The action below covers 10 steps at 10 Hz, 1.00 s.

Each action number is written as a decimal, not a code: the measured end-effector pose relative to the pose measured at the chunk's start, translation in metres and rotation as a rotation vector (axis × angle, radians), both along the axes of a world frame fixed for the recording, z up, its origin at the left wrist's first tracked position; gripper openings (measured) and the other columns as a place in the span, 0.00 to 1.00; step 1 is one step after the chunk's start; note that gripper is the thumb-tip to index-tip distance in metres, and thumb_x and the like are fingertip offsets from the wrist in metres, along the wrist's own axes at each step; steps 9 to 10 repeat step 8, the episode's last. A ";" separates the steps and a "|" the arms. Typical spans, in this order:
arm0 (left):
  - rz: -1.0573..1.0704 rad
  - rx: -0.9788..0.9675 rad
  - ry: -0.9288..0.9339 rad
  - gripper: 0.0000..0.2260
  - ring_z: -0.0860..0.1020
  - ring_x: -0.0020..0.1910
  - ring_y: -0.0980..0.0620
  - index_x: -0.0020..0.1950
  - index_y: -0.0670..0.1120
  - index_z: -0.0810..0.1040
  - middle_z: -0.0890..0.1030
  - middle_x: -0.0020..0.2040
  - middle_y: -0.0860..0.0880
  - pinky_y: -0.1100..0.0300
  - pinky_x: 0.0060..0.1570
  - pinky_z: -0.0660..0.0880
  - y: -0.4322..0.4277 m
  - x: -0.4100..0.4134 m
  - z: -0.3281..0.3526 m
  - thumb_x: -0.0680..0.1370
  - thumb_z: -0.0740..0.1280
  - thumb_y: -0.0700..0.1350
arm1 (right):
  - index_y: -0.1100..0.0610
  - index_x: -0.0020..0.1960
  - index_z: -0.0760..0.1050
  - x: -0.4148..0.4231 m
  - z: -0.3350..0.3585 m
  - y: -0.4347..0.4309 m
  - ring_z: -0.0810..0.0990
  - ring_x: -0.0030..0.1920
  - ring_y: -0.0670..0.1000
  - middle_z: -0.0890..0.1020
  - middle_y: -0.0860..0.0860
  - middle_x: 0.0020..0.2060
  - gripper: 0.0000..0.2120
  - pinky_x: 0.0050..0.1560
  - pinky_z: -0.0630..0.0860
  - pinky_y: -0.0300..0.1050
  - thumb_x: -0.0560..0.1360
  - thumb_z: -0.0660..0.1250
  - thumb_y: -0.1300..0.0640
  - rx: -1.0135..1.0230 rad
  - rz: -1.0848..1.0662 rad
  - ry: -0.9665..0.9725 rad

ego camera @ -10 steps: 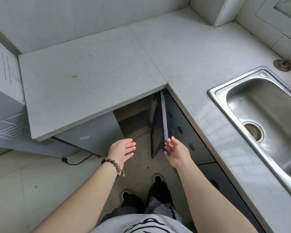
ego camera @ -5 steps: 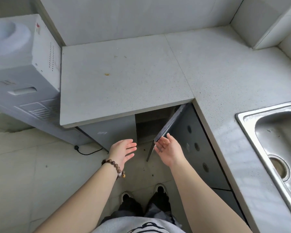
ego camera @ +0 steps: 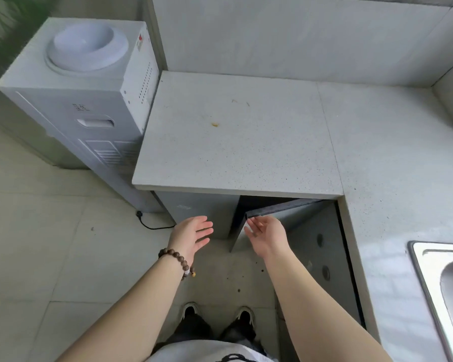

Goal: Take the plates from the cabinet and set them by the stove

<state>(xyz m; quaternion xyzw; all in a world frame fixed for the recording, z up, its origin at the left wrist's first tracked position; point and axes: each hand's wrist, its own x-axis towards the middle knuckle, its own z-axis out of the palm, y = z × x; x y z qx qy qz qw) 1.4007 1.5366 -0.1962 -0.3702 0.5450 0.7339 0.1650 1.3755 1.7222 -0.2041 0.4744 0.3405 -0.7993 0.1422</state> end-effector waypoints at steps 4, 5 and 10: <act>0.071 -0.017 0.025 0.08 0.83 0.51 0.48 0.54 0.43 0.80 0.85 0.50 0.44 0.56 0.46 0.79 -0.012 0.001 0.008 0.81 0.62 0.42 | 0.65 0.52 0.75 -0.045 -0.002 -0.014 0.77 0.63 0.53 0.80 0.56 0.46 0.10 0.66 0.73 0.53 0.78 0.55 0.70 -0.056 -0.030 0.028; 0.071 -0.026 0.020 0.08 0.83 0.51 0.48 0.55 0.42 0.80 0.85 0.50 0.44 0.56 0.46 0.79 -0.014 0.002 0.009 0.80 0.63 0.42 | 0.64 0.51 0.75 -0.050 -0.004 -0.016 0.78 0.62 0.52 0.80 0.55 0.47 0.11 0.66 0.73 0.52 0.76 0.56 0.71 -0.060 -0.014 0.039; -0.032 -0.035 0.038 0.08 0.83 0.52 0.47 0.55 0.42 0.79 0.84 0.51 0.44 0.56 0.46 0.79 0.003 -0.016 0.018 0.81 0.62 0.41 | 0.61 0.69 0.69 -0.031 -0.002 -0.005 0.76 0.62 0.53 0.77 0.53 0.59 0.22 0.63 0.72 0.53 0.76 0.55 0.71 0.026 0.128 0.075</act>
